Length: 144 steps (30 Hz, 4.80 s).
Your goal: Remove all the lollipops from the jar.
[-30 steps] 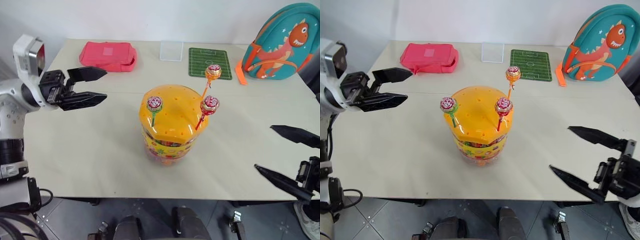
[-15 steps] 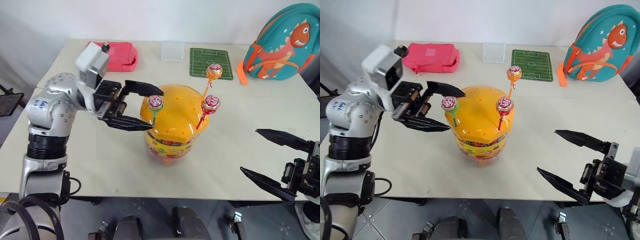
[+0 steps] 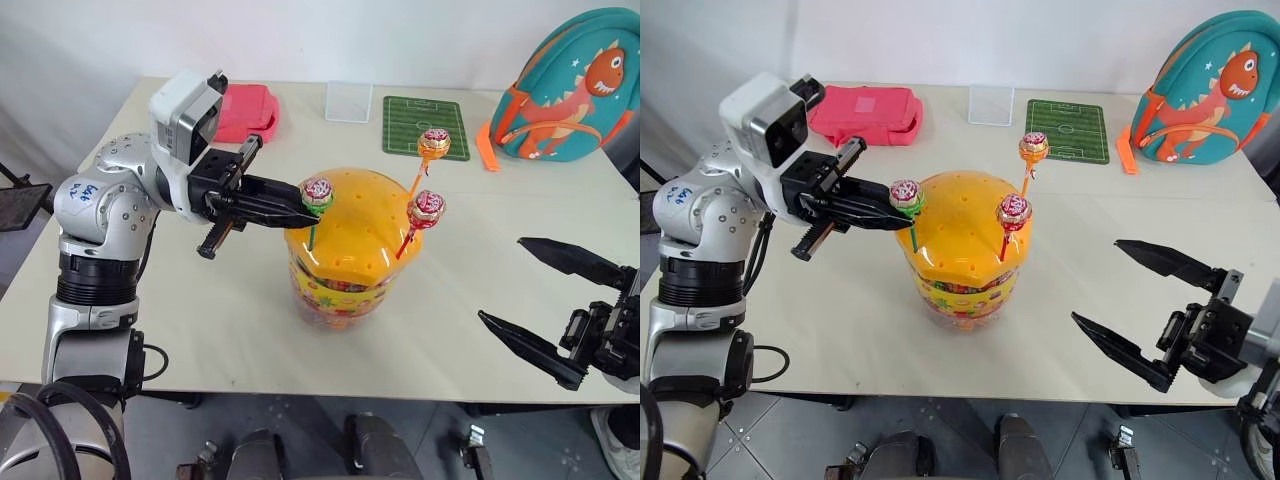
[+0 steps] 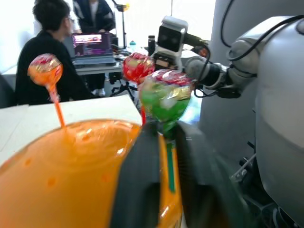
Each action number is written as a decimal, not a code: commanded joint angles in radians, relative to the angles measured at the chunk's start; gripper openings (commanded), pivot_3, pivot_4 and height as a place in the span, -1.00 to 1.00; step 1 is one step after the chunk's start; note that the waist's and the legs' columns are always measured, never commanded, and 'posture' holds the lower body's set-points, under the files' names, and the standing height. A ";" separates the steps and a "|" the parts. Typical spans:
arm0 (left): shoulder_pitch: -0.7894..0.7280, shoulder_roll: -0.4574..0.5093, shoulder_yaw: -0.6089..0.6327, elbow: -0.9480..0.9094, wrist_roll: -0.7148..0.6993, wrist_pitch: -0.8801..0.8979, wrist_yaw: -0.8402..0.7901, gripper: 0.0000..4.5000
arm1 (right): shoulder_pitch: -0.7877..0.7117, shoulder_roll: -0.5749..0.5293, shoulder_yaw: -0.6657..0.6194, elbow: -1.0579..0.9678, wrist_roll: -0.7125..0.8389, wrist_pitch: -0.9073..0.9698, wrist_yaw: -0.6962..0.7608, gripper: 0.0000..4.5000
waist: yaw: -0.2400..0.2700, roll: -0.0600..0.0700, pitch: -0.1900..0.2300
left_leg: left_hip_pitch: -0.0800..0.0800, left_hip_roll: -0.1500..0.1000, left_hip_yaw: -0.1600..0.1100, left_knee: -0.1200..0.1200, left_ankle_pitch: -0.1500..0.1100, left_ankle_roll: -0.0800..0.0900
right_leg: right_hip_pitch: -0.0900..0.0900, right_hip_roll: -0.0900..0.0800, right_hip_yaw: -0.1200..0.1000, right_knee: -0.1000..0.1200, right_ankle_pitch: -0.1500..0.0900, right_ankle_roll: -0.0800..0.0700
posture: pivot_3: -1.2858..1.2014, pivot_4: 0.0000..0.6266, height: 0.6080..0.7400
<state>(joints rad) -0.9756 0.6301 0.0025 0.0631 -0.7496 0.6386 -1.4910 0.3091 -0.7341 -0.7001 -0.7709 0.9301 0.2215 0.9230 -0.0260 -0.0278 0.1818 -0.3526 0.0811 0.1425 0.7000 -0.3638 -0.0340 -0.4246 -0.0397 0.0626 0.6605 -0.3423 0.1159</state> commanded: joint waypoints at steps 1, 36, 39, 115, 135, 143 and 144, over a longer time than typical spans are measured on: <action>-0.007 0.023 0.012 -0.021 -0.027 0.031 -0.030 -0.98 | -0.033 -0.006 0.013 0.020 0.002 -0.005 -0.020 1.00 | -0.001 0.000 0.000 | 0.000 0.000 0.000 0.000 0.000 0.000 | 0.000 0.000 0.000 0.000 0.000 0.000 | 0.03 -0.52 1.00; 0.616 0.400 0.238 0.069 0.302 0.446 0.834 -0.67 | -0.286 -0.079 0.243 0.135 -0.022 0.073 0.054 1.00 | -0.003 -0.005 0.000 | 0.002 0.001 0.004 -0.002 -0.001 0.001 | -0.004 -0.003 -0.005 0.003 -0.001 -0.001 | 0.03 -0.52 1.00; 0.645 0.420 0.215 0.061 0.312 0.405 0.780 -0.28 | -0.244 -0.080 0.218 0.129 -0.004 0.092 0.067 1.00 | -0.002 -0.004 0.000 | 0.002 0.001 0.004 -0.002 -0.001 0.000 | -0.004 -0.003 -0.005 0.003 -0.001 -0.002 | 0.03 -0.52 1.00; 0.546 0.173 0.226 -0.267 0.044 -0.268 0.236 1.00 | -0.315 -0.386 0.333 0.696 -0.282 0.717 -0.366 0.04 | -0.024 0.002 0.001 | -0.001 0.000 0.006 -0.001 -0.003 0.004 | -0.004 -0.003 0.000 -0.003 0.001 0.001 | 0.03 -0.52 1.00; 0.499 0.104 0.277 -0.211 -0.026 -0.194 0.349 1.00 | -0.911 -0.092 0.385 0.394 0.125 0.602 -0.267 0.92 | -0.025 0.002 0.001 | -0.002 0.001 0.003 -0.001 -0.003 0.003 | -0.006 -0.004 -0.004 0.001 0.002 0.002 | 0.03 -0.52 1.00; 0.512 0.101 0.283 -0.232 -0.030 -0.183 0.363 1.00 | -0.979 -0.052 0.445 0.389 0.179 0.686 -0.309 0.84 | -0.029 0.002 0.001 | -0.003 0.001 0.004 -0.001 -0.004 0.004 | -0.006 -0.005 -0.005 -0.001 0.002 0.002 | 0.03 -0.52 1.00; 0.514 0.101 0.284 -0.236 -0.031 -0.182 0.366 1.00 | -0.980 -0.051 0.454 0.392 0.176 0.694 -0.310 0.75 | -0.029 0.002 0.001 | -0.003 0.001 0.004 -0.001 -0.004 0.004 | -0.006 -0.005 -0.005 -0.001 0.002 0.002 | 0.03 -0.52 1.00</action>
<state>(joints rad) -0.4644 0.7272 0.2630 -0.1424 -0.7578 0.4580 -1.1328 -0.6510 -0.7809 -0.2397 -0.3565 1.0881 0.9109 0.6237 -0.0555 -0.0257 0.1830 -0.3558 0.0823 0.1463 0.6994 -0.3673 -0.0303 -0.4307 -0.0444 0.0580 0.6599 -0.3403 0.1180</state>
